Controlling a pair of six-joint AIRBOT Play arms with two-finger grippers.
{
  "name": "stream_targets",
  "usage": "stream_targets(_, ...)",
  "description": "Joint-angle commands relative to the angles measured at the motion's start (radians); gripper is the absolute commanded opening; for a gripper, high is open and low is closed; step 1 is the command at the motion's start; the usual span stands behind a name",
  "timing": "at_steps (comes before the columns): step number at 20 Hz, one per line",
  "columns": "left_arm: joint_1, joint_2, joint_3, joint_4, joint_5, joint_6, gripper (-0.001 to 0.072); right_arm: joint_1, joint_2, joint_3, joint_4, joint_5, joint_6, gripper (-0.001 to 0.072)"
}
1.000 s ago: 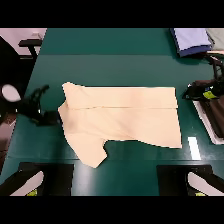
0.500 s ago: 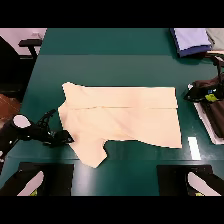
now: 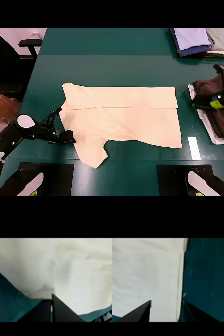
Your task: Fold the shirts.
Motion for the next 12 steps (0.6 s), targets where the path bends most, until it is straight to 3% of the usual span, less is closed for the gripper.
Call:
stream_targets(1,-0.016,0.001,0.073,0.030,-0.045,0.002,0.0025,-0.172,0.060,-0.184,-0.005,0.068,-0.002,0.0463)
stream_targets(3,-0.016,0.001,0.111,0.034,-0.042,0.002,0.0025,-0.287,0.087,-0.343,-0.002,0.066,-0.018,0.0586)
stream_targets(5,-0.016,0.001,0.131,0.035,-0.041,0.002,0.0025,-0.354,0.088,-0.470,0.039,0.049,-0.050,0.0584)
stream_targets(8,-0.016,0.001,0.134,0.037,-0.042,0.002,0.0025,-0.361,0.056,-0.578,0.134,-0.005,-0.080,0.0573)
stream_targets(11,-0.016,0.001,0.134,0.052,-0.043,0.002,0.0025,-0.289,-0.021,-0.589,0.137,-0.067,-0.079,0.0492)
stream_targets(12,-0.016,0.001,0.134,0.058,-0.044,0.002,0.0026,-0.254,-0.045,-0.578,0.136,-0.084,-0.079,0.0423)
